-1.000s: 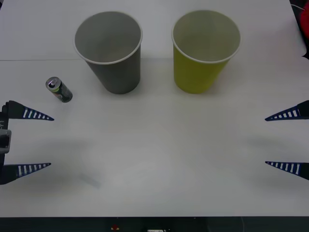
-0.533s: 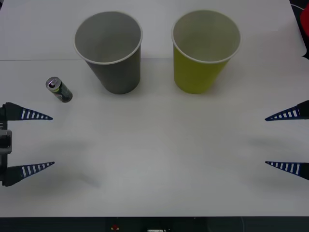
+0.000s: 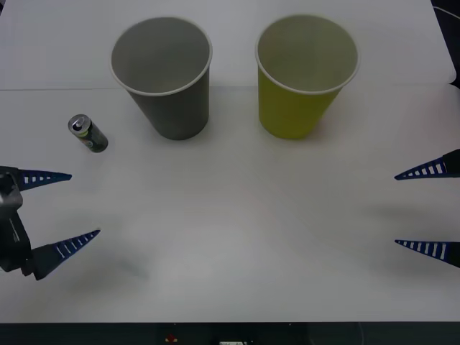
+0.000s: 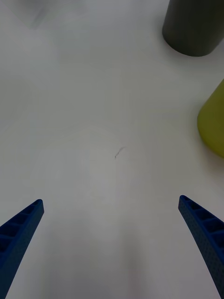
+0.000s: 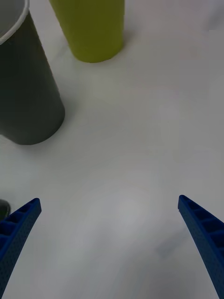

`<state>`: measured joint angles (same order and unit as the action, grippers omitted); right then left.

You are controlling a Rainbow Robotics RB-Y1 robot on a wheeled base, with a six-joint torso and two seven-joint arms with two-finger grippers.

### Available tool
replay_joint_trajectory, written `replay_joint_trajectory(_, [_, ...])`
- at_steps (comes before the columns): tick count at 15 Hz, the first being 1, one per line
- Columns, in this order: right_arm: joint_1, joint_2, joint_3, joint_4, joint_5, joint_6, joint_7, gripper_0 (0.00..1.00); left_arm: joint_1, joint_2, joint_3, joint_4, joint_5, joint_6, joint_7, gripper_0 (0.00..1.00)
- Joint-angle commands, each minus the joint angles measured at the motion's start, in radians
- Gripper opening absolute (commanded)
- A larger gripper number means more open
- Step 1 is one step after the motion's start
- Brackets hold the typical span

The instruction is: Put the can into the green bin and the plastic bottle into the gray bin

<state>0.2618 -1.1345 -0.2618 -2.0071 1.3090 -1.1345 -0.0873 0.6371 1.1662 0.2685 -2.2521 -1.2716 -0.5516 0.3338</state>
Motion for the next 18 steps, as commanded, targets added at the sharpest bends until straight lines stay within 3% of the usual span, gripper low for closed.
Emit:
replay_joint_trajectory(1, [0.000,0.000,0.000,0.000,0.000,0.000,0.000,1.00,0.058,0.003,-0.058,-0.009,0.097,0.157,0.060,1.00])
replay_joint_trajectory(3, [0.000,0.000,0.000,0.000,0.000,0.000,0.000,1.00,0.089,0.015,-0.109,-0.009,0.219,0.266,0.050,1.00])
replay_joint_trajectory(6, [0.000,0.000,0.000,0.000,0.000,0.000,0.000,1.00,0.113,0.026,-0.166,-0.009,0.334,0.400,0.042,1.00])
replay_joint_trajectory(10, [0.000,0.000,0.000,0.000,0.000,0.000,0.000,1.00,0.113,0.026,-0.284,-0.009,0.334,0.667,0.048,1.00])
replay_joint_trajectory(12, [0.000,0.000,0.000,0.000,0.000,0.000,0.000,1.00,0.102,0.023,-0.356,-0.009,0.271,0.819,0.077,1.00])
replay_joint_trajectory(13, [0.000,0.000,0.000,0.000,0.000,0.000,0.000,1.00,0.090,0.024,-0.402,-0.006,0.219,0.889,0.157,1.00])
replay_joint_trajectory(16, [0.000,0.000,0.000,0.000,0.000,0.000,0.000,1.00,-0.005,0.018,-0.552,0.078,-0.020,1.039,0.375,1.00])
replay_joint_trajectory(18, [0.000,0.000,0.000,0.000,0.000,0.000,0.000,1.00,-0.103,-0.010,-0.646,0.192,-0.157,1.084,0.511,1.00])
